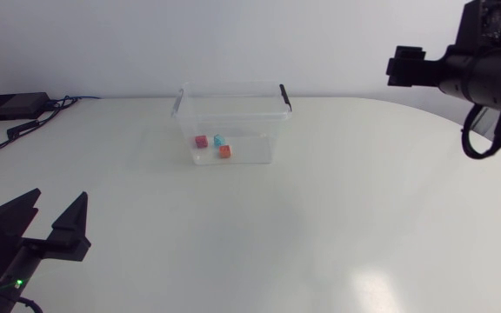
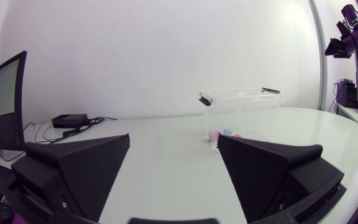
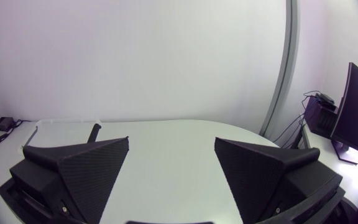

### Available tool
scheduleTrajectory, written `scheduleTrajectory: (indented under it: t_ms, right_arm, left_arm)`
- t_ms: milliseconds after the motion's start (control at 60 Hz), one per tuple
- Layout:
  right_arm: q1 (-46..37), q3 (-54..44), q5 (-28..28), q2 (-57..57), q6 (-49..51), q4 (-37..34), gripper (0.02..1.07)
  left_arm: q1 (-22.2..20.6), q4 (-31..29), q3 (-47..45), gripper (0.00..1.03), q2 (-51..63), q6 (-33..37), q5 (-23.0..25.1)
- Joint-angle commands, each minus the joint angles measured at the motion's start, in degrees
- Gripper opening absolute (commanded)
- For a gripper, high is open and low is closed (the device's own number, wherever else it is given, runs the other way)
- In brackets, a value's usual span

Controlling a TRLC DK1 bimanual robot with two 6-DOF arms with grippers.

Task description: Place the duplo bricks in the container

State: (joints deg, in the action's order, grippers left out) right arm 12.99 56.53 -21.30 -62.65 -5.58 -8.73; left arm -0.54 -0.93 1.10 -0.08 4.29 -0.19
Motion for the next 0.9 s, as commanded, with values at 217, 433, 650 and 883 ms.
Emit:
scheduleTrajectory:
  t_ms: [217,433,650,883]
  right_arm:
    - [-0.3,-12.9,-6.6,16.0,2.2,0.9,1.02]
    - [-0.2,-18.8,-11.8,28.4,6.2,-0.5,1.02]
    - [-3.2,-21.2,-12.1,38.0,6.9,-5.2,1.02]
    - [-4.3,-26.2,-9.7,49.3,8.4,-7.4,1.02]
  left_arm:
    - [0.4,0.5,-1.0,0.99,-0.6,-0.4,0.4]
    - [0.4,0.5,-1.0,0.99,-0.6,-0.4,0.4]
    - [0.4,0.5,-1.0,0.99,-0.6,-0.4,0.4]
    - [0.4,0.5,-1.0,0.99,-0.6,-0.4,0.4]
